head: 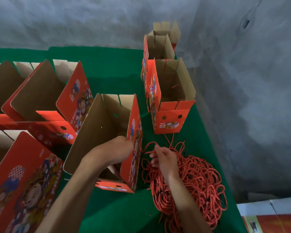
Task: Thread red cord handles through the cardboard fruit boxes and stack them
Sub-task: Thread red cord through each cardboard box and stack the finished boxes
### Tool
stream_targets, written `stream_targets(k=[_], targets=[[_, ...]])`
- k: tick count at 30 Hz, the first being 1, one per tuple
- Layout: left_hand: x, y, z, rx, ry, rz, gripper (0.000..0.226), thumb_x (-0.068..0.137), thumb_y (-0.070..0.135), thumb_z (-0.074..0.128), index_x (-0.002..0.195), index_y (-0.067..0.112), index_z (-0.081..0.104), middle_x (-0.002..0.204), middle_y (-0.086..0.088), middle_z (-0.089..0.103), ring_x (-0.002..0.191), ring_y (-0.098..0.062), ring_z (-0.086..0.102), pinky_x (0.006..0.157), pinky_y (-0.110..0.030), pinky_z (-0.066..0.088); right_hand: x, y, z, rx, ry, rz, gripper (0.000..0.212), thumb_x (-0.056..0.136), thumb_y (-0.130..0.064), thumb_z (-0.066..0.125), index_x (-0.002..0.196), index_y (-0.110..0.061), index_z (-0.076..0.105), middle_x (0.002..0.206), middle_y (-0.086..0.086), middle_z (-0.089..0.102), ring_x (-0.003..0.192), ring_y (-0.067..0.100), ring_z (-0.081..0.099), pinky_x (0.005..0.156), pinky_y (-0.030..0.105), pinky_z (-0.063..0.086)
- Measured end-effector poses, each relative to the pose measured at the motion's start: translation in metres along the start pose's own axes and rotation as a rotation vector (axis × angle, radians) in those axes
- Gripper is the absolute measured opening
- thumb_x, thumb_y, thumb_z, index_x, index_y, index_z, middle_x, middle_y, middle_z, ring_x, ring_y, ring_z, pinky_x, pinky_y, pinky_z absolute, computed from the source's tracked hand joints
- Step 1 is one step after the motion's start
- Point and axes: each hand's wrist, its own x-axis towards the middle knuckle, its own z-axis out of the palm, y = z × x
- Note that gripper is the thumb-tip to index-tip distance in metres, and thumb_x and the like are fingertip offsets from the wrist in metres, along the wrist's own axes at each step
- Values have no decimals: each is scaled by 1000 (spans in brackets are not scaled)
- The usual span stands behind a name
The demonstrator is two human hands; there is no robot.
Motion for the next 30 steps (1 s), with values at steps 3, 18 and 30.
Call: stream_targets(k=[3,18,30], targets=[[-4,3,3,3,-4,-13,28,102,41,39,100,22,59,98,-12,74,74,-28,77,57,-39,62,-1,16,-3,65,-40,150,19,98,-14,70,96,4,65,79,10,70,63,16,66,61,26,57],[12,-25,10,-225,29,30,26,101,49,45,113,27,56,102,-6,76,93,-26,75,76,-39,60,-21,31,1,289,-254,208,22,81,-17,82,95,0,79,94,19,75,80,26,73,74,30,61],[9,-34,9,-306,37,70,42,97,50,53,126,20,56,108,-10,76,102,-32,72,99,-55,53,-36,8,15,231,-258,41,18,95,1,69,108,12,69,99,29,73,81,29,73,78,32,63]])
